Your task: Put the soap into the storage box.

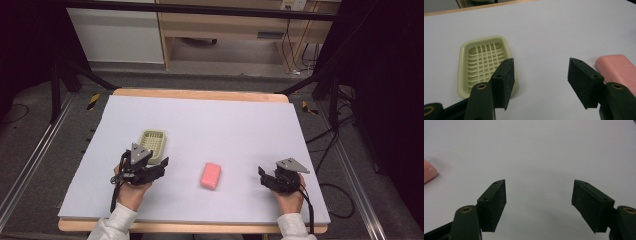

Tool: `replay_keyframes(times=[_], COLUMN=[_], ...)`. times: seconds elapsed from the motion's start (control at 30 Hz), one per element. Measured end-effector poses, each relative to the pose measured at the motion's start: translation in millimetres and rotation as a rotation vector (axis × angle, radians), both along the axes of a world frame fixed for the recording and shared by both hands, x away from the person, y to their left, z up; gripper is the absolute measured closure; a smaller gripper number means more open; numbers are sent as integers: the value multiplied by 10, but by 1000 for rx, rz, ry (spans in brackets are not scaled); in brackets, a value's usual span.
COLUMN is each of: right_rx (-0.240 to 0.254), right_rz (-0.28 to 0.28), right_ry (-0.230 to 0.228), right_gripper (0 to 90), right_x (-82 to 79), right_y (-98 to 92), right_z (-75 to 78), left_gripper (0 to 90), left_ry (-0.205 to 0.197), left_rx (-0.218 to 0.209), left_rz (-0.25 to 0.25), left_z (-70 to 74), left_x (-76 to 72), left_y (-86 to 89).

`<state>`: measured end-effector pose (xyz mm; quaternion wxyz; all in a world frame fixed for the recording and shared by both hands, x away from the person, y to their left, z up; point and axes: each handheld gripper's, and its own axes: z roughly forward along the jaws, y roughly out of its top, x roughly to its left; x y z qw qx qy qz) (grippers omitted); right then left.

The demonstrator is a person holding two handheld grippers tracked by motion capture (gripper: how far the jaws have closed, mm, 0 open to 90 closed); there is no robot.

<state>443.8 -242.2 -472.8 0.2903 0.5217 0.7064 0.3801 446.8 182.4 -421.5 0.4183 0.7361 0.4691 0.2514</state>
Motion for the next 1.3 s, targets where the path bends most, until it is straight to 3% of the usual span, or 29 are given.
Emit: replay_keyframes(times=[1.3], right_rx=[1], right_rz=[-8], right_ry=[-8], right_gripper=[266], right_x=[-2], right_y=[-8], right_z=[20], left_gripper=[324], left_ry=[25], left_rx=[6], left_rz=[-99], left_z=[121], left_x=[135], left_y=[-629])
